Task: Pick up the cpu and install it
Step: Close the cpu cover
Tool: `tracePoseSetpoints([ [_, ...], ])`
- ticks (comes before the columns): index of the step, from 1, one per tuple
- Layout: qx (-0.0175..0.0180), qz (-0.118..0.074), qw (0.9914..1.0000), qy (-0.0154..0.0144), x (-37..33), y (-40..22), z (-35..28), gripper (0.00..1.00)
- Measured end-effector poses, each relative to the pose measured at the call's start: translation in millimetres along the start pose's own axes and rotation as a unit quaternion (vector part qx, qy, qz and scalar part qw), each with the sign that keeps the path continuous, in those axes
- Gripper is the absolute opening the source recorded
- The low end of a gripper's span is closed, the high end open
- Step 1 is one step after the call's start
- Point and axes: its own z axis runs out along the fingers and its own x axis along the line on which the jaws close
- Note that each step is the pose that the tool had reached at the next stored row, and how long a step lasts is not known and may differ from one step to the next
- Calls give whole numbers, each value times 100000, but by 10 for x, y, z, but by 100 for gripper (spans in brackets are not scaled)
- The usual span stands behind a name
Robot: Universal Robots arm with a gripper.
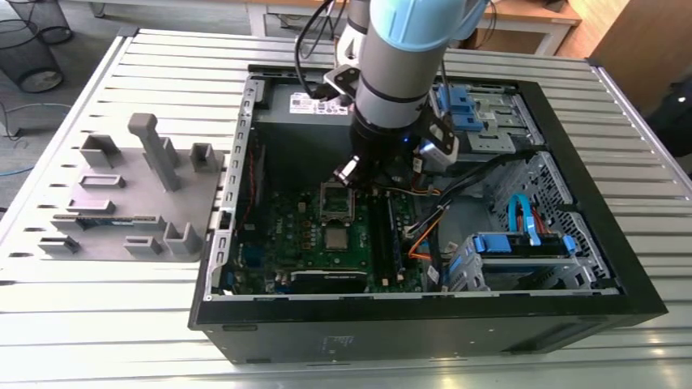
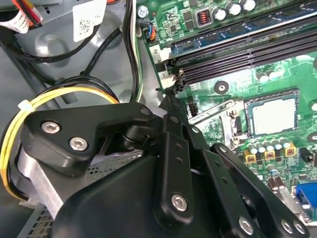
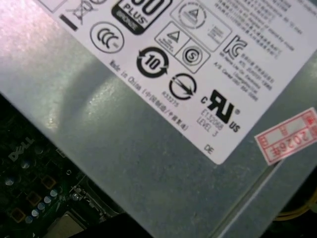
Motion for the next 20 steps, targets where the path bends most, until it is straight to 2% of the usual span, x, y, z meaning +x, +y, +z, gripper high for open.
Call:
tracePoseSetpoints([
  [3, 613, -52, 99997, 554, -1, 1, -17, 11],
  [6, 1365, -98, 99983, 1228, -2, 3, -36, 11],
  [13, 2916, -201, 99923, 2612, -3, 5, -64, 11],
  [16, 3316, -227, 99900, 2976, -3, 6, -77, 11],
  [20, 3486, -238, 99890, 3128, -5, 10, -114, 11],
])
